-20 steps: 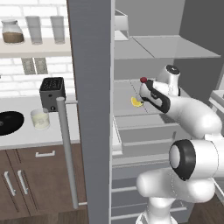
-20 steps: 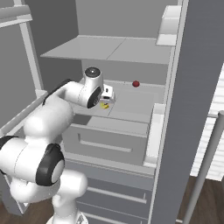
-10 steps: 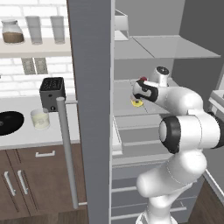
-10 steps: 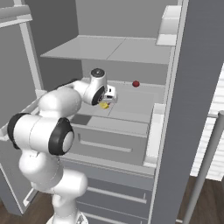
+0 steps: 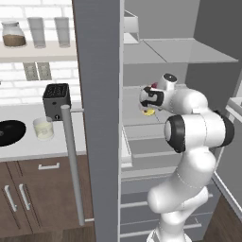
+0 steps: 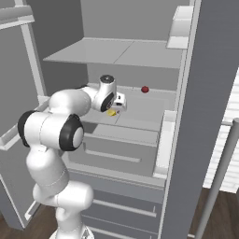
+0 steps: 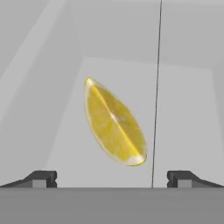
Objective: Grab a lemon wedge from the fridge and one ice cube from the ice bowl, and put them in the glass of lemonade.
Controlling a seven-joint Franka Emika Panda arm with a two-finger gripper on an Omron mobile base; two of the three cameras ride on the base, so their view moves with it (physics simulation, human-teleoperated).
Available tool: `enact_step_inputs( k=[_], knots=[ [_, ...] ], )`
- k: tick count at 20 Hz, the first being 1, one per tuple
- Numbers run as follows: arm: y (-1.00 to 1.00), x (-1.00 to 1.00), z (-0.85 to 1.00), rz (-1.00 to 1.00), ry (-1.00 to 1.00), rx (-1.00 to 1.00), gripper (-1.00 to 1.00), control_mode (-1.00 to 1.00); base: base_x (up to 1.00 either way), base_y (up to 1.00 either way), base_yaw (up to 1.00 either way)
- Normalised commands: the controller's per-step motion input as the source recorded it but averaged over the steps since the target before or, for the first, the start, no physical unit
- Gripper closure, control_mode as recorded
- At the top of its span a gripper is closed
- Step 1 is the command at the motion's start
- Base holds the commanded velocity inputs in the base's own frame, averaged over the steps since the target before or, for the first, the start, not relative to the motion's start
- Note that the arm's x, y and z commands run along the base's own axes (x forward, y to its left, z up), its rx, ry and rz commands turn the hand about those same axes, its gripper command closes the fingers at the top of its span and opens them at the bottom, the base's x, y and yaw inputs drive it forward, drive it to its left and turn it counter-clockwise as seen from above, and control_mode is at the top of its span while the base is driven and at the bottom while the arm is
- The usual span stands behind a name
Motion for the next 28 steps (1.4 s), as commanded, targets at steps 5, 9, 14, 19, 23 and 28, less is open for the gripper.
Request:
enact_step_inputs(
  k=[5, 9, 14, 19, 23, 28],
  knots=[
    [0.00, 0.25, -0.27, 0.00, 0.00, -0.03, -1.00, -1.00, 0.00, 0.00, 0.00],
    [0.00, 0.37, -0.04, 0.00, 0.00, 0.00, -1.00, -1.00, 0.00, 0.00, 0.00],
    [-0.03, 0.36, -0.09, 0.00, 0.00, 0.00, -1.00, -1.00, 0.00, 0.00, 0.00],
    [0.00, 0.00, -0.33, 0.00, 0.02, -0.04, -1.00, -1.00, 0.00, 0.00, 0.00],
    [0.04, 0.00, -0.49, 0.00, 0.03, -0.12, 1.00, -1.00, 0.00, 0.00, 0.00],
    [0.04, 0.01, -0.27, 0.01, 0.00, -0.07, 1.00, -1.00, 0.00, 0.00, 0.00]
  ],
)
